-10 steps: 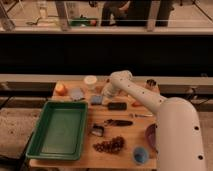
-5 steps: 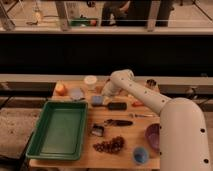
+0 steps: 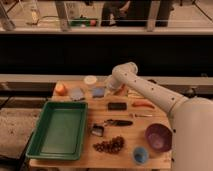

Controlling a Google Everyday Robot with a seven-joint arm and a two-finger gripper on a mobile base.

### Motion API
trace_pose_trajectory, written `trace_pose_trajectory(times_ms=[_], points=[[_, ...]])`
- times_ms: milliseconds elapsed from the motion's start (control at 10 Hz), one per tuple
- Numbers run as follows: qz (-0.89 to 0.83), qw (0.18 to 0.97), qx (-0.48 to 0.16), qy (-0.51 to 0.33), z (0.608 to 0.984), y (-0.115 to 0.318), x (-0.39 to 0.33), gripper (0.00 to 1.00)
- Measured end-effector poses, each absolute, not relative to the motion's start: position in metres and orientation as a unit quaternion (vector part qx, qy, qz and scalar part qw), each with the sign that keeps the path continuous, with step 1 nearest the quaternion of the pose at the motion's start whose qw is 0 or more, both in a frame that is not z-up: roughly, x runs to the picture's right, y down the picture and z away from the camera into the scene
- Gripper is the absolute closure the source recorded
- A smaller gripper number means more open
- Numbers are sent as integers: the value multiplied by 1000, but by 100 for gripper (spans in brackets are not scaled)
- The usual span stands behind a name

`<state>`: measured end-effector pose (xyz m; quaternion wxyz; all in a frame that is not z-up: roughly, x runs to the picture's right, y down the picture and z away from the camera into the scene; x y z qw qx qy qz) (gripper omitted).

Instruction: Wipe red bowl with sponge

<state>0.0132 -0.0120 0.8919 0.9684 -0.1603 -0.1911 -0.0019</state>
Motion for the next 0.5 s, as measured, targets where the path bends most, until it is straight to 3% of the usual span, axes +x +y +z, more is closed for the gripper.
trace_pose_trajectory(times_ms=[500], points=[[12, 975, -148, -164, 911, -40, 68, 59]])
